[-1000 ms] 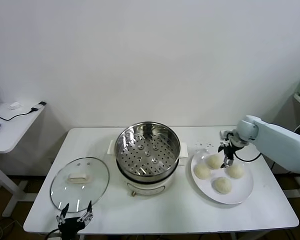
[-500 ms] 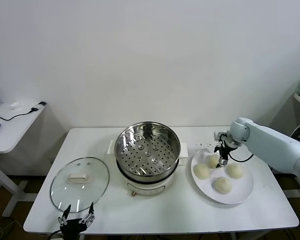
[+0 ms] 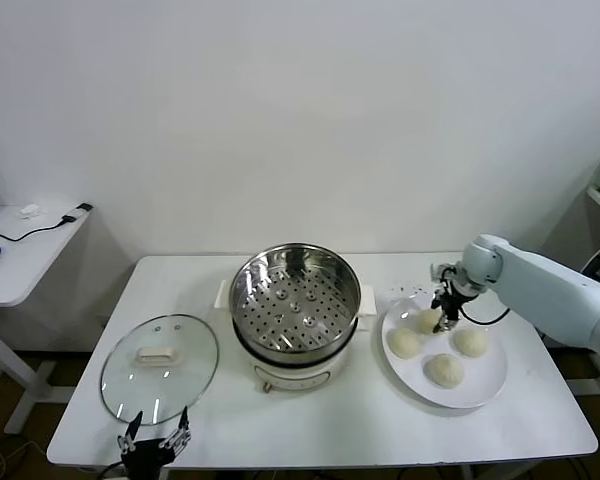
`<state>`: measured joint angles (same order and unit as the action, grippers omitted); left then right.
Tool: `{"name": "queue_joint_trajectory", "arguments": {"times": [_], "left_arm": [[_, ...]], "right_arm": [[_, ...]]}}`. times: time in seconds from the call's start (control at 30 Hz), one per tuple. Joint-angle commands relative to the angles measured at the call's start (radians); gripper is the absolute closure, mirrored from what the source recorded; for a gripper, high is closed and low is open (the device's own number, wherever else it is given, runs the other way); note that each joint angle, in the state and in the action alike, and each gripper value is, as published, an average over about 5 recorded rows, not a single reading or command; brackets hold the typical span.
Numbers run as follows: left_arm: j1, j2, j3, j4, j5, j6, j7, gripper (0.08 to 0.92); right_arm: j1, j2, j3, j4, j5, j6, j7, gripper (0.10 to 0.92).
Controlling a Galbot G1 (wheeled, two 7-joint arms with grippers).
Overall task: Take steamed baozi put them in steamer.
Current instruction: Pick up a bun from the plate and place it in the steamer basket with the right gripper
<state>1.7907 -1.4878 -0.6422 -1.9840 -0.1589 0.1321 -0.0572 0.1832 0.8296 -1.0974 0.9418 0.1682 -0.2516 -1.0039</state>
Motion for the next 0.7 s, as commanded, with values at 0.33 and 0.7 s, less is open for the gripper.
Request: {"name": "queue_joint_trajectory", "arguments": {"times": [0.33, 0.7], "left_arm": [[-0.005, -0.001, 0.04, 0.0, 0.017, 0.0, -0.001, 0.177], [-0.002, 0.0, 0.052, -0.003, 0.021, -0.003, -0.001, 0.177]], "right_arm": [[0.682, 0.149, -0.167, 0.317, 0.077, 0.387, -0.201, 0.423], [0.628, 0.454, -0.29, 0.502, -0.096, 0.745, -0.092, 0.423]]}}
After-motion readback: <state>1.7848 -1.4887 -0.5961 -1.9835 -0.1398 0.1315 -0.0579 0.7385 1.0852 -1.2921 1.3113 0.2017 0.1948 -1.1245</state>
